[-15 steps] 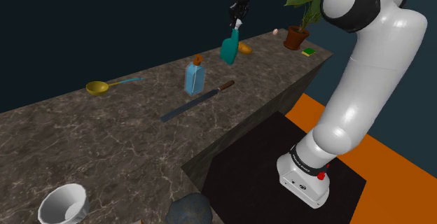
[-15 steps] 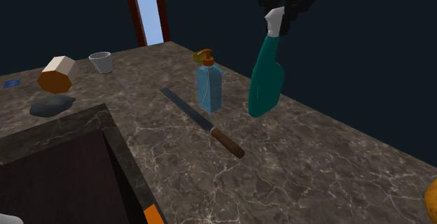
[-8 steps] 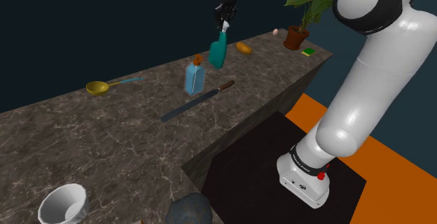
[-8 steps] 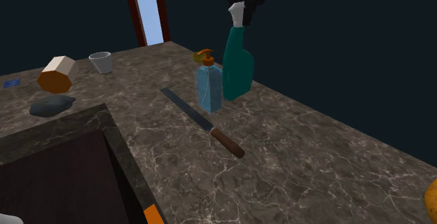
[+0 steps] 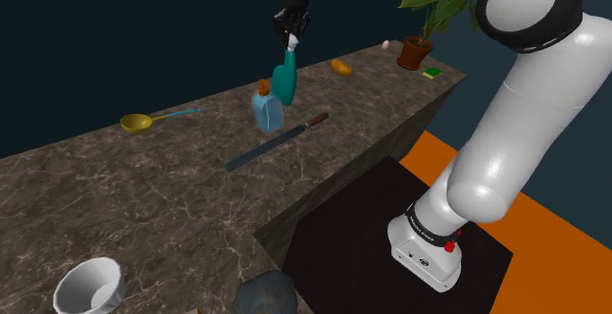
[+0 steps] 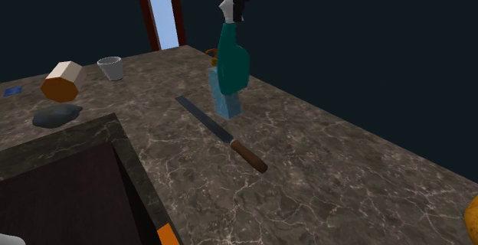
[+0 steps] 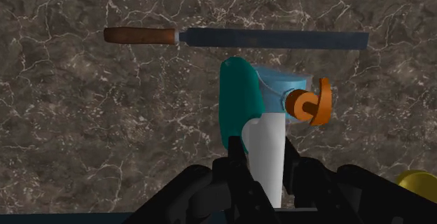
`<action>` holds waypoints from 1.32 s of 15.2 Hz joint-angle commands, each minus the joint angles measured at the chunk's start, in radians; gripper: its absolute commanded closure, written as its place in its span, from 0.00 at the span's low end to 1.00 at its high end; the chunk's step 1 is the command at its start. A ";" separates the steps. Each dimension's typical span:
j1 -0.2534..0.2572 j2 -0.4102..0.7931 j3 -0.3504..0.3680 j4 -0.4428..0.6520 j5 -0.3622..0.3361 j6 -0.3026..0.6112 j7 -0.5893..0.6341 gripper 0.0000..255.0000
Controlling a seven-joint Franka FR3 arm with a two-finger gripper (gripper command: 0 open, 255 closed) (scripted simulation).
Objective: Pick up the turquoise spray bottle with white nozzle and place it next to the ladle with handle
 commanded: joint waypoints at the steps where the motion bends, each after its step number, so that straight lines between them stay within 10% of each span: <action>1: 0.029 0.002 0.020 0.004 -0.003 -0.001 0.050 1.00; 20: 0.286 0.227 0.167 0.323 -0.045 -0.083 0.456 1.00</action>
